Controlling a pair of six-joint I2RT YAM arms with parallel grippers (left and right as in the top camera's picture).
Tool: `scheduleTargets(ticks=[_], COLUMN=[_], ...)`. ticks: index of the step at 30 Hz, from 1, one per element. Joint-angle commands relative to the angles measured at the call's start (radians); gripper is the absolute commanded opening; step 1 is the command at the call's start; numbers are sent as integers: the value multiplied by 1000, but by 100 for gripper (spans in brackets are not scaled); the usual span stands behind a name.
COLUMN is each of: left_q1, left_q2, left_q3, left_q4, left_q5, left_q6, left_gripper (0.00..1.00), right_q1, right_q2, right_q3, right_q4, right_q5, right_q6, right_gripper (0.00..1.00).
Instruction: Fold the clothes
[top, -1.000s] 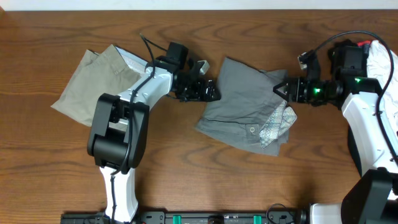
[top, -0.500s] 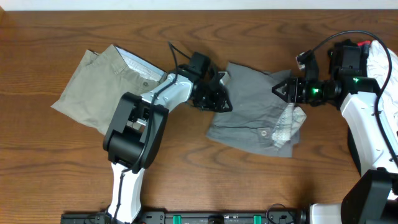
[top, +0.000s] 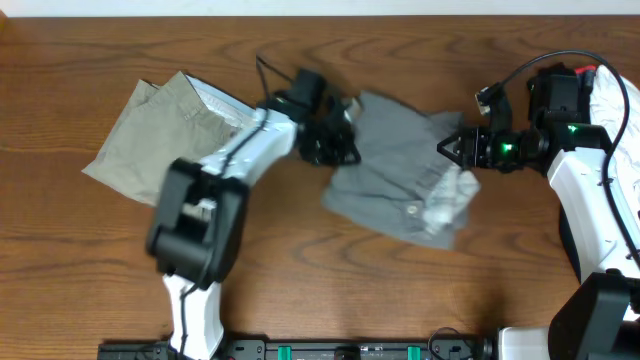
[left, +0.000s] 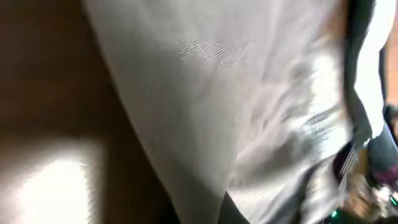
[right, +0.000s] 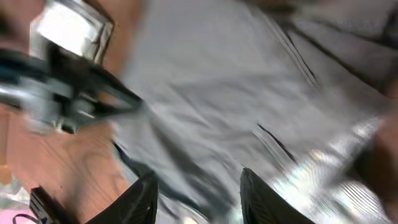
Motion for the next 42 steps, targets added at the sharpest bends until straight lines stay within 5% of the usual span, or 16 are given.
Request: scheduleTargets(ticks=[1,18,27,38,42], left_q1=[83,636,709,715,726], left_q2=[-146,-174,-175,-292,-329], left_q3=[79,74,72,74,74], left_q4=[6,-272,-440,-249,-219], left_q5=[-87,-264,-477,-205,-216], left_q6=[3,-20,-55,-74,-124], left_gripper=[6,6,6,6,6], right_q1=[11,11,11,11,11], right_q2=[-6,-6,-6,-6,-6], right_q3=[-4,-4,-4,-4,-4], right_q4=[-9,-15,-15,-6,-9], right_q5=[7,8,34,34,33], right_q6=[-15,-15,-15,-15,-15], right_gripper=[41,40,39,39,38])
